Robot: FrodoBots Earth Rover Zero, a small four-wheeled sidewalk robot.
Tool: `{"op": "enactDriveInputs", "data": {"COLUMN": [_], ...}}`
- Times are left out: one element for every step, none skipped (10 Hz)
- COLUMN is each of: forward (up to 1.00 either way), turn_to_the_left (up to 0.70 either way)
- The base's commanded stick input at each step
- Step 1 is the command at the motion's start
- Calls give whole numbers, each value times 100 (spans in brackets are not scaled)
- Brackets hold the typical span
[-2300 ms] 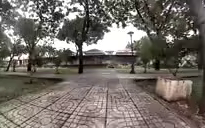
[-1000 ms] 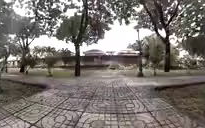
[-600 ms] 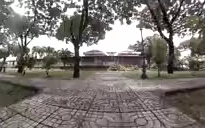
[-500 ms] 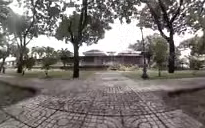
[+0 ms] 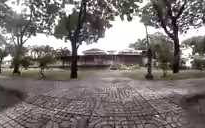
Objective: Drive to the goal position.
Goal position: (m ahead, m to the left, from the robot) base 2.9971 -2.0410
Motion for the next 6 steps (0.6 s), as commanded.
{"op": "enactDriveInputs", "data": {"forward": [100, 100, 100, 100, 100, 100], "turn_to_the_left": [0, 0, 0, 0, 0, 0]}}
